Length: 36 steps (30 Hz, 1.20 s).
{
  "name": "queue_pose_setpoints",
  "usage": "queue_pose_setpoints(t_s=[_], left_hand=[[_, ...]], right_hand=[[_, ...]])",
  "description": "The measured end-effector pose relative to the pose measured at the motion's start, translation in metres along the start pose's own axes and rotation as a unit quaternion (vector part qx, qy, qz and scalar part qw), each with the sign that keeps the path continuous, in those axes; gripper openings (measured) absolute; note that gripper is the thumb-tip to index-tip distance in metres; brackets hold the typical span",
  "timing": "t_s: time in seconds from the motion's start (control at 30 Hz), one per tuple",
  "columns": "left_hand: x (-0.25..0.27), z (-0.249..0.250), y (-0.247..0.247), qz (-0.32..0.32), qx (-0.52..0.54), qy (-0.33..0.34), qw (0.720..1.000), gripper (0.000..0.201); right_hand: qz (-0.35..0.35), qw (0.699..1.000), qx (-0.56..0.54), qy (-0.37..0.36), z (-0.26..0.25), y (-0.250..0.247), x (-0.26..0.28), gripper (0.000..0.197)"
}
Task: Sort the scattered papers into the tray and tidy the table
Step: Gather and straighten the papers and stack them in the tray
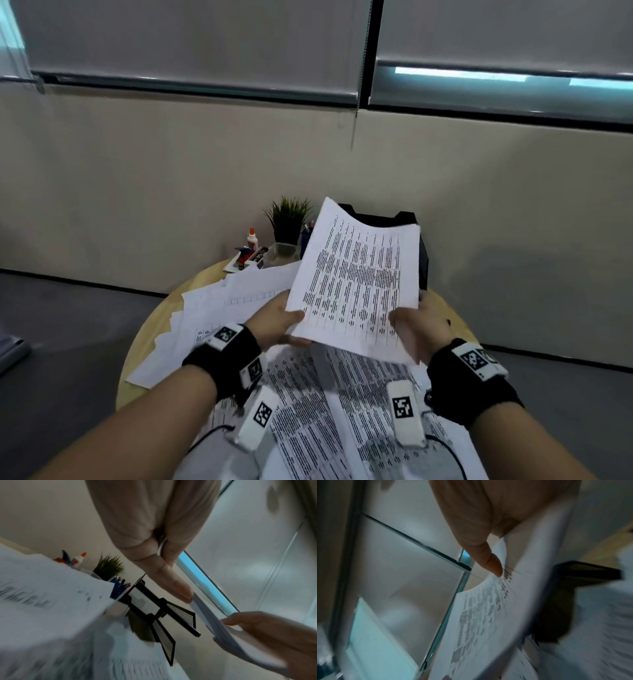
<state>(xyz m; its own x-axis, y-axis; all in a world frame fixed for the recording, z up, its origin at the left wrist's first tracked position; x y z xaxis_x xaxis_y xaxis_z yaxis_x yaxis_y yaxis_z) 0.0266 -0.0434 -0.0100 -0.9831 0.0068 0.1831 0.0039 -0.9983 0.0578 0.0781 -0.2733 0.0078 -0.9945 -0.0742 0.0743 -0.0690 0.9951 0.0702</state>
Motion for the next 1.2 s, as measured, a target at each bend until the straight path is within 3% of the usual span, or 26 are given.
queue_pose_setpoints(t_s=[0.17,0.23,0.37,0.53,0.67,0.73,0.83,0.9,0.97,1.03,1.1,1.17,1.2], left_hand=[[-0.042,0.041,0.008,-0.008,-0.016,0.012,1.000,0.037],[-0.061,0.053,0.012,-0.014,-0.055,0.012,0.998,0.034],[-0.104,0.084,0.009,0.049,-0.165,0.058,0.983,0.033],[-0.142,0.097,0.018,0.032,-0.178,0.037,0.983,0.033],[-0.167,0.086,0.013,0.075,-0.215,0.057,0.972,0.029],[-0.178,0.077,0.007,0.096,-0.301,0.064,0.947,0.023],[-0.185,0.065,0.004,0.105,-0.495,0.060,0.861,0.025],[-0.188,0.058,0.007,0.106,-0.546,0.077,0.828,0.036],[-0.188,0.055,0.011,0.103,-0.586,0.084,0.800,0.032],[-0.189,0.051,0.010,0.101,-0.614,0.083,0.778,0.027],[-0.188,0.048,0.003,0.104,-0.620,0.070,0.774,0.026],[-0.182,0.045,0.001,0.097,-0.623,0.066,0.774,0.027],[-0.177,0.044,0.001,0.097,-0.621,0.065,0.775,0.028]], right_hand=[[-0.056,0.984,0.167,0.022,-0.029,0.006,-0.020,0.065],[-0.024,0.978,0.207,0.006,-0.042,0.001,-0.040,0.074],[0.021,0.974,0.227,-0.017,-0.062,-0.008,-0.088,0.076],[0.047,0.963,0.265,-0.012,-0.064,-0.015,-0.132,0.075],[0.060,0.956,0.287,0.004,-0.046,-0.021,-0.158,0.076],[0.059,0.941,0.332,0.002,-0.037,-0.021,-0.164,0.074],[0.058,0.892,0.448,0.008,-0.025,-0.021,-0.160,0.066],[0.062,0.869,0.490,0.028,-0.019,-0.023,-0.157,0.061],[0.068,0.841,0.536,0.025,-0.019,-0.023,-0.159,0.042],[0.062,0.811,0.581,0.029,-0.020,-0.024,-0.159,0.005],[0.057,0.791,0.609,0.025,-0.016,-0.025,-0.159,0.025],[0.058,0.780,0.623,0.012,-0.019,-0.024,-0.153,0.015],[0.062,0.776,0.628,0.008,-0.021,-0.024,-0.150,0.022]])
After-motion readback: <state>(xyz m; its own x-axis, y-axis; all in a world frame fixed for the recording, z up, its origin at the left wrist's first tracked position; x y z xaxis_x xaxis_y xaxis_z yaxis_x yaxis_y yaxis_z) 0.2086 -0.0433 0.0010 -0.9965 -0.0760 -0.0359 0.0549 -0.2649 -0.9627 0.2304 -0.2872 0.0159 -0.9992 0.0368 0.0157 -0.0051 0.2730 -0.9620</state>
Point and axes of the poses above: each hand's wrist, its own x-axis away from the middle knuckle, its own y-axis out of the palm, z = x × y, the point moved 8 cm from there along -x, towards the middle knuckle, and after that the axes turned 1 degree about -x, right-handed, at the moved point
